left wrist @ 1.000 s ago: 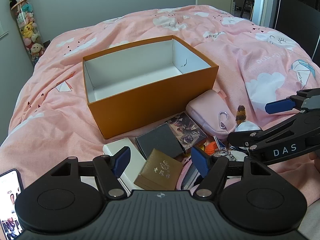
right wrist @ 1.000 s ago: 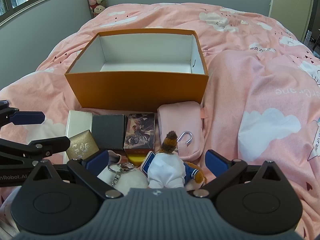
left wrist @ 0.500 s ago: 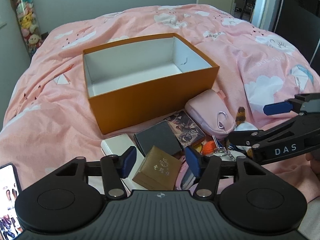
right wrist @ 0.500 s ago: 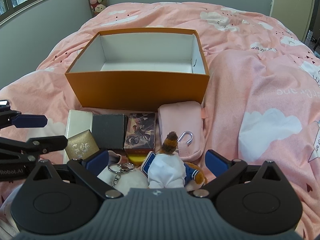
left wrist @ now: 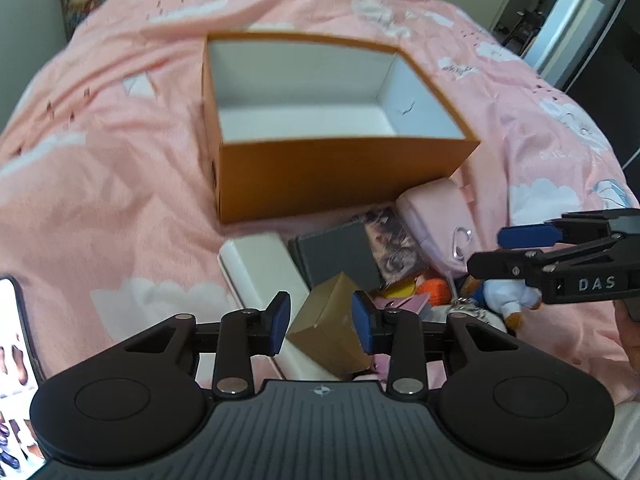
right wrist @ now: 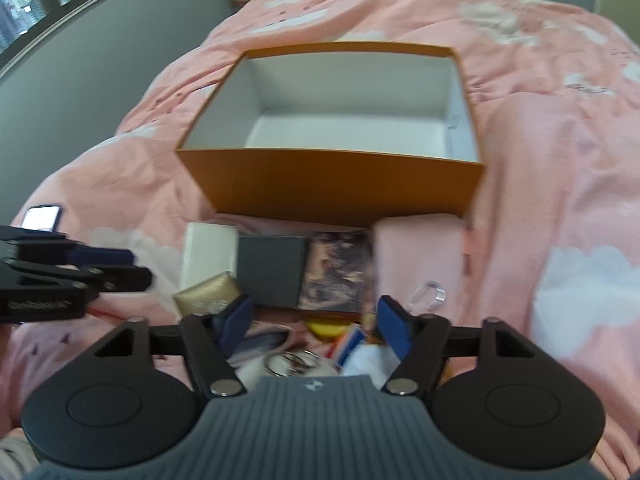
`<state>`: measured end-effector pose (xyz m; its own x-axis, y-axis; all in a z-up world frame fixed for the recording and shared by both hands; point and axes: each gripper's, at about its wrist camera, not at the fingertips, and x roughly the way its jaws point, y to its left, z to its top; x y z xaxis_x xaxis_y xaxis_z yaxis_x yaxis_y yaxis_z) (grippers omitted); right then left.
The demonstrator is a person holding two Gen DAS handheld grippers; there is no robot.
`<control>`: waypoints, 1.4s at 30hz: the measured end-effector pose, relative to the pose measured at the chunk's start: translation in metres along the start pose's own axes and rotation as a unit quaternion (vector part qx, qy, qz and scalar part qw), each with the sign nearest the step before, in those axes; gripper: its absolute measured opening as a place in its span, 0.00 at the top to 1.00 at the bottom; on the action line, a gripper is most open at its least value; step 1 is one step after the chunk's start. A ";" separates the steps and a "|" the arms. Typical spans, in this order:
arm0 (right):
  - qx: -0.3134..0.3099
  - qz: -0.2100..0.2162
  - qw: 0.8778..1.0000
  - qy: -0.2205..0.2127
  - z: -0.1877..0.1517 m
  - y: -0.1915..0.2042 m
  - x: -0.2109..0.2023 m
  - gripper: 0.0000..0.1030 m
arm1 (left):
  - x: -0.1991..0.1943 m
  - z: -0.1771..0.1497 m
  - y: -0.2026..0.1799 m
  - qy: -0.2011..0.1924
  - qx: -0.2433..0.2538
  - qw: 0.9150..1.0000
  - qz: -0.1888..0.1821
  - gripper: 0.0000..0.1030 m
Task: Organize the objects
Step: 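Move left tool to white glasses box while right tool reaches gold square box, then close left gripper on white box while right gripper closes on gold box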
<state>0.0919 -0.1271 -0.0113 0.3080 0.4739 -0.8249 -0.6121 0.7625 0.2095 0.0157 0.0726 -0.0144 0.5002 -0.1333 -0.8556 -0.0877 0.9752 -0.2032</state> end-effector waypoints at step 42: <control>-0.086 0.081 0.990 0.072 0.041 0.007 0.060 0.39 | 0.106 -0.006 0.067 0.103 -0.186 0.977 -0.008 0.29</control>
<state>0.1360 -0.0755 -0.0384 0.0965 0.5059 -0.8572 -0.7637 0.5899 0.2622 0.0575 0.1228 -0.1216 0.3240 -0.2180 -0.9206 -0.4079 0.8458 -0.3439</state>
